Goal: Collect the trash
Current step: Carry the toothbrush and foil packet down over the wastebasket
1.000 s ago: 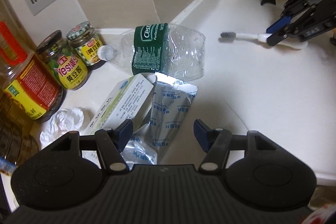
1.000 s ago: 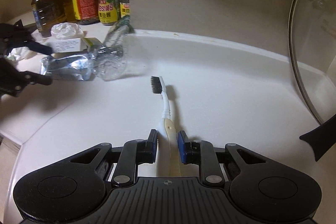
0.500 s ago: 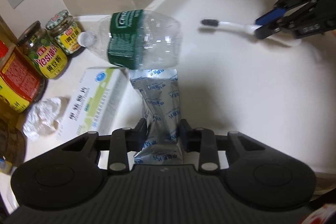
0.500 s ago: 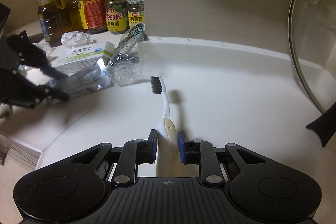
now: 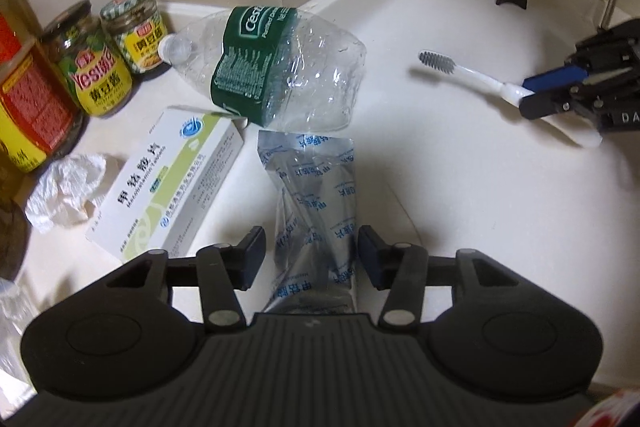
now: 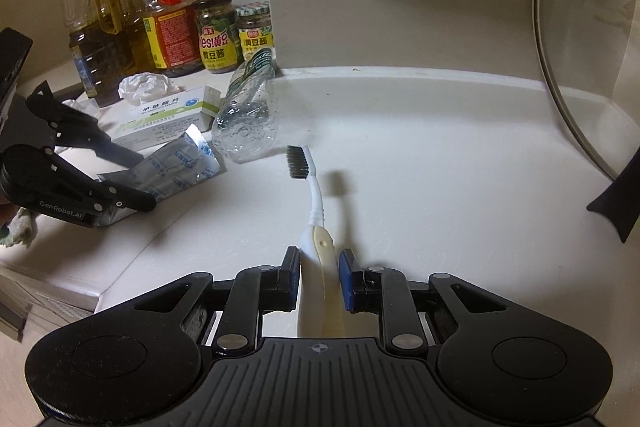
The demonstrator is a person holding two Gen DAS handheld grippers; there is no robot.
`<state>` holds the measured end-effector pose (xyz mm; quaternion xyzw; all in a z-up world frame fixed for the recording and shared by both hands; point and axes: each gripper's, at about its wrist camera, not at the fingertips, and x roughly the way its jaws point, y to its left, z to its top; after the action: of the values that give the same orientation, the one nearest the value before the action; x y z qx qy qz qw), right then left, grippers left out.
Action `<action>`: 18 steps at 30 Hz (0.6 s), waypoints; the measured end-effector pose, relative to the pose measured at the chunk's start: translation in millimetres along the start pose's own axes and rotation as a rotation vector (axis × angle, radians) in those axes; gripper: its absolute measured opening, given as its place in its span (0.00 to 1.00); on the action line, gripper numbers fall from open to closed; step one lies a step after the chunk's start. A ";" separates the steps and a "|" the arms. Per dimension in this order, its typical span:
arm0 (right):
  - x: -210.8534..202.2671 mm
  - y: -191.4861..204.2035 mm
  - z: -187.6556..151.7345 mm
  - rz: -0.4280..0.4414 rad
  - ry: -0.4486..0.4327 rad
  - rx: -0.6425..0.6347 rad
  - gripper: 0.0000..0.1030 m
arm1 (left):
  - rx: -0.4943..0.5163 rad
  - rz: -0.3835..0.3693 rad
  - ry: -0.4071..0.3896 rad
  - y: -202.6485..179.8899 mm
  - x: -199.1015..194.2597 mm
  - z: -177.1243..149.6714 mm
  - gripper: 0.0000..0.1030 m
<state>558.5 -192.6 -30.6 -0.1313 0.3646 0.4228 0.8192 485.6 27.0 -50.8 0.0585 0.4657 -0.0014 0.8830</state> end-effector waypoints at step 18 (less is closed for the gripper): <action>-11.4 20.7 -8.0 0.002 -0.017 0.084 0.21 | -0.118 -0.027 -0.055 -12.0 -43.5 -26.7 0.34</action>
<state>534.0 -191.0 -26.1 -0.0930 0.3752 0.4090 0.8266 438.3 15.6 -31.2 0.0002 0.4414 0.0125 0.8972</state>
